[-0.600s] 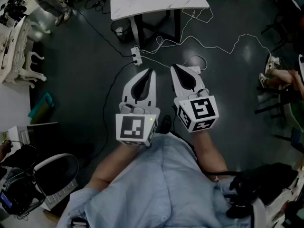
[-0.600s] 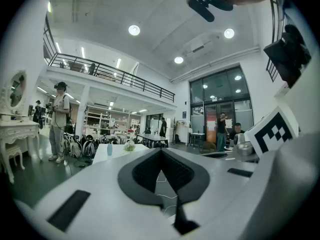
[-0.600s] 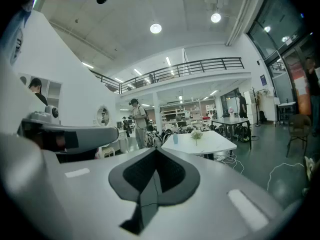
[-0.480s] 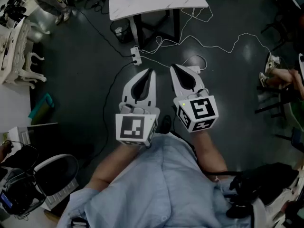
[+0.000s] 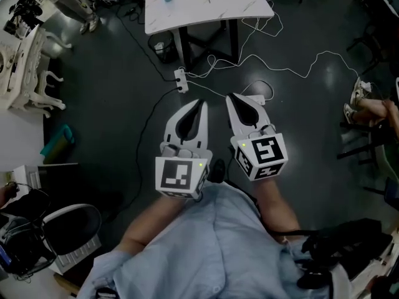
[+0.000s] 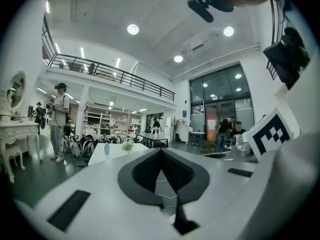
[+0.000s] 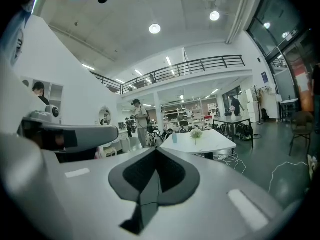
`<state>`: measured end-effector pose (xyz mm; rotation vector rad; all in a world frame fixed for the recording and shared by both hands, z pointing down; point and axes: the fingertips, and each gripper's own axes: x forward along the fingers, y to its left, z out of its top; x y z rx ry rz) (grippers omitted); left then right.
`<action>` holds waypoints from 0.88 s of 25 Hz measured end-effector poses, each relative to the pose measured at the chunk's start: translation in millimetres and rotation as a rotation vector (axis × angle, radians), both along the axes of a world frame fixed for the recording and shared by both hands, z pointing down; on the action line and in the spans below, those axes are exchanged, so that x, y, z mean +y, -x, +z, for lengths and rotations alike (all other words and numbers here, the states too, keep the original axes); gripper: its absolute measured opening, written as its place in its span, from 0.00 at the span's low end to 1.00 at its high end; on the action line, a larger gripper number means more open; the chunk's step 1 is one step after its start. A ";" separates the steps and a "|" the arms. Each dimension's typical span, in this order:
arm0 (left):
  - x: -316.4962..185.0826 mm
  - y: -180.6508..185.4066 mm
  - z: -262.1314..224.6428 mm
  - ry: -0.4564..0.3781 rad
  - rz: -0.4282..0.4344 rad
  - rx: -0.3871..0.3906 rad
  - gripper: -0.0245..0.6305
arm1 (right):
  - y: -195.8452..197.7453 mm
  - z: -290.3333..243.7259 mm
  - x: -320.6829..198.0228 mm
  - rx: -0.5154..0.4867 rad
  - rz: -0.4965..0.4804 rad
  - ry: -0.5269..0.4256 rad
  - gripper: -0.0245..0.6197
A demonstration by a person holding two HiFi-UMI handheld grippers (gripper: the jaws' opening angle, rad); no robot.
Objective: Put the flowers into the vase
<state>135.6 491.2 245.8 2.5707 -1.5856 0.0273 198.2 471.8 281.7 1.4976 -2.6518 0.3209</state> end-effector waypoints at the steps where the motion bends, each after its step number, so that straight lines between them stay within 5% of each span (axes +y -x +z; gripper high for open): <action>1: -1.2 -0.7 1.5 0.005 0.000 -0.003 0.04 | -0.4 1.7 -2.1 -0.010 -0.003 0.006 0.04; 12: -65.7 18.8 17.9 0.030 -0.023 0.006 0.04 | 14.6 18.7 -67.6 -0.036 -0.025 0.055 0.04; 22: -201.3 74.6 16.7 0.031 -0.047 0.013 0.04 | 67.3 22.7 -205.3 -0.040 -0.039 0.070 0.04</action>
